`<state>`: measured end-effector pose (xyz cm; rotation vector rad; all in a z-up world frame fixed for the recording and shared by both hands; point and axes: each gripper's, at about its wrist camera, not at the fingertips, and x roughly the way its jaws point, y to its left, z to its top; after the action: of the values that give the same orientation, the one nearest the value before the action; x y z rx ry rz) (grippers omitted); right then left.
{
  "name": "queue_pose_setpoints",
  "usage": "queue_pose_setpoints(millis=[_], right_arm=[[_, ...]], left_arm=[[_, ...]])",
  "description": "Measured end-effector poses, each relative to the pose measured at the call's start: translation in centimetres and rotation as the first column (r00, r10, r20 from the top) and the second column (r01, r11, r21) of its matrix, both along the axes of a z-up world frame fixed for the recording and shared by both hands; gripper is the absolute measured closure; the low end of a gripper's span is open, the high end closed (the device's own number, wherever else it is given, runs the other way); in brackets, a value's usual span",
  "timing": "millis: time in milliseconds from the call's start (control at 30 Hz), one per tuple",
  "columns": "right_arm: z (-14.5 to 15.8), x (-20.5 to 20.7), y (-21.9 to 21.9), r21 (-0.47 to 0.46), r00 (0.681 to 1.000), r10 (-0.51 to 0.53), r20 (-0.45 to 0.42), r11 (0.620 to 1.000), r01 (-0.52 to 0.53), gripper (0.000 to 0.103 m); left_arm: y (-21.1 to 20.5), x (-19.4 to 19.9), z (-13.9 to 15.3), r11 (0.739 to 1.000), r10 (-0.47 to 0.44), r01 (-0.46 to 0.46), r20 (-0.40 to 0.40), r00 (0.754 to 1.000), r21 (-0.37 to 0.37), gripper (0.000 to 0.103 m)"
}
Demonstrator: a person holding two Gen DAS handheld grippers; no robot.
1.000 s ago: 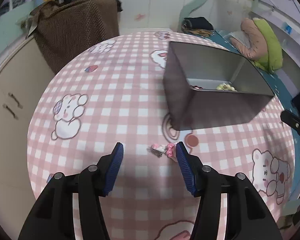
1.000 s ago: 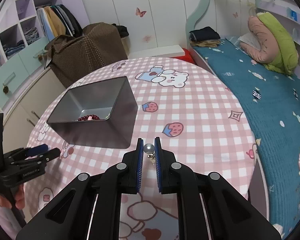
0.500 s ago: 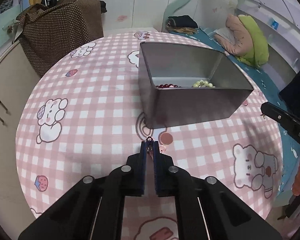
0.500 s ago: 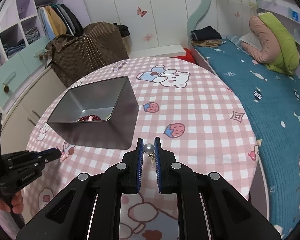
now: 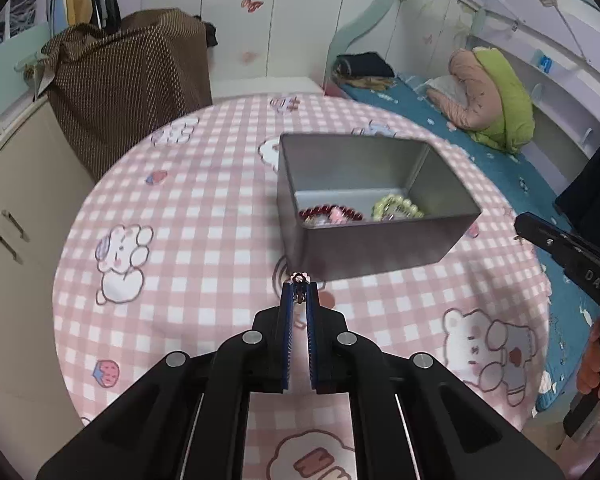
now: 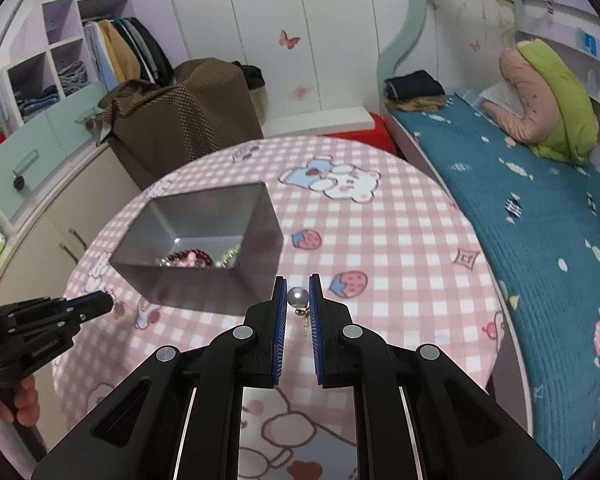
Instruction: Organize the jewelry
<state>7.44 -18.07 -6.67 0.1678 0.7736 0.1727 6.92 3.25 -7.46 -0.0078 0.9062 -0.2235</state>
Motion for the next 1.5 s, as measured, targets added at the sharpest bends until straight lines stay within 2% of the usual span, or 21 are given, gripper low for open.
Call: queue_pose_setpoints(millis=[233,533,1267,1300,1333,1367,1400,1433,1500], right_arm=[[2.7,0.2,0.8,-0.015,0.997,0.030,0.070,0.999,-0.029,0.091],[6.0,0.6,3.0,-0.032,0.984,0.095,0.153,0.995,-0.091,0.091],[3.8,5.0,6.0,-0.028,0.981,0.170,0.089,0.985,-0.168,0.089],[3.8,5.1,6.0,-0.028,0.981,0.171,0.088,0.985,-0.169,0.087],[3.8,5.3,6.0,-0.035,0.983,0.166,0.080,0.986,-0.163,0.068],[3.9,5.4,6.0,-0.052,0.986,0.149,0.070,0.988,-0.146,0.030],[4.1,5.1,5.8,-0.073,0.989,0.116,0.087,0.991,-0.110,0.020],[4.3,4.8,5.6,-0.080,0.988,0.104,0.115,0.992,-0.096,0.020],[4.5,4.7,5.3,-0.084,0.987,0.108,0.118,0.992,-0.098,0.020]], left_arm=[[0.0,0.2,2.2,1.000,0.021,-0.021,0.048,0.999,-0.011,0.098],[-1.1,0.9,5.2,1.000,0.001,0.001,0.122,0.992,-0.017,0.098],[-2.0,6.0,3.5,0.999,0.000,0.002,0.055,0.998,-0.049,0.097],[-1.9,6.0,3.5,0.999,-0.003,0.006,0.056,0.998,-0.047,0.097],[-1.9,6.0,3.4,0.999,-0.003,0.005,0.053,0.999,-0.041,0.092],[-1.8,6.1,3.3,0.999,0.007,-0.005,0.048,0.999,-0.034,0.076],[-1.7,6.0,3.3,0.999,0.018,-0.016,0.050,0.999,-0.036,0.066],[-1.5,6.0,3.3,0.999,0.025,-0.023,0.056,0.998,-0.038,0.052],[-1.4,6.0,3.3,0.999,0.039,-0.037,0.058,0.998,-0.033,0.051]])
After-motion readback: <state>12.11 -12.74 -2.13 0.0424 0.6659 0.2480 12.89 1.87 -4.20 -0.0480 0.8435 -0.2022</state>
